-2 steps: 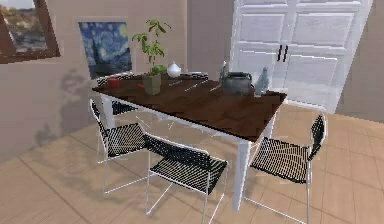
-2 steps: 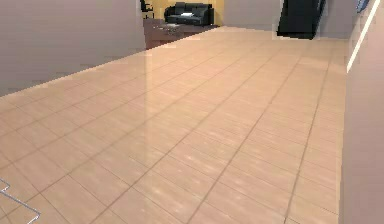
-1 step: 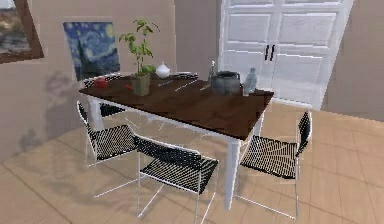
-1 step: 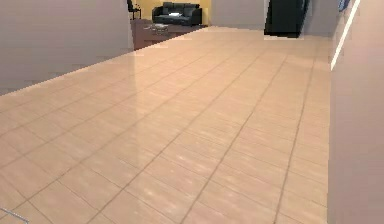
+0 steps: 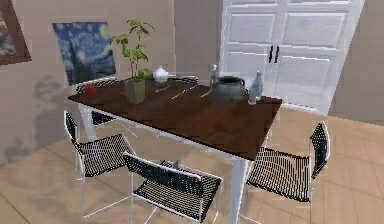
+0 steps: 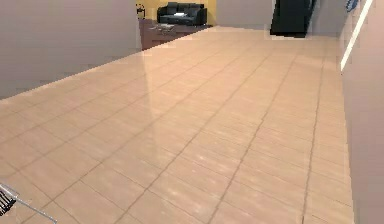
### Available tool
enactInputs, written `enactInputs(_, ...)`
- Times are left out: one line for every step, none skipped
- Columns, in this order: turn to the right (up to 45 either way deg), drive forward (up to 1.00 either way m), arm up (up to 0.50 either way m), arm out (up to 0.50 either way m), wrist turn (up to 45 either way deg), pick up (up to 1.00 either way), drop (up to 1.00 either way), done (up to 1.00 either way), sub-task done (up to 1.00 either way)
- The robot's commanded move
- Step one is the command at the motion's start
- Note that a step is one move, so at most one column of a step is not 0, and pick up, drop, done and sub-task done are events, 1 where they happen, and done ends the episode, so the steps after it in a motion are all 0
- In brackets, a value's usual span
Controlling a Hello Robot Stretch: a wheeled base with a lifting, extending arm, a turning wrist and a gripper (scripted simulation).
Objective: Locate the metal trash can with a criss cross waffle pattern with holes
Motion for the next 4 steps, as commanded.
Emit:
enactInputs(-45.0, 0.0, 0.0, 0.0, 0.0, 0.0, 0.0, 0.0, 0.0)
enactInputs(-33.0, 0.0, 0.0, 0.0, 0.0, 0.0, 0.0, 0.0, 0.0)
enactInputs(0.0, 0.45, 0.0, 0.0, 0.0, 0.0, 0.0, 0.0, 0.0)
enactInputs(-45.0, 0.0, 0.0, 0.0, 0.0, 0.0, 0.0, 0.0, 0.0)
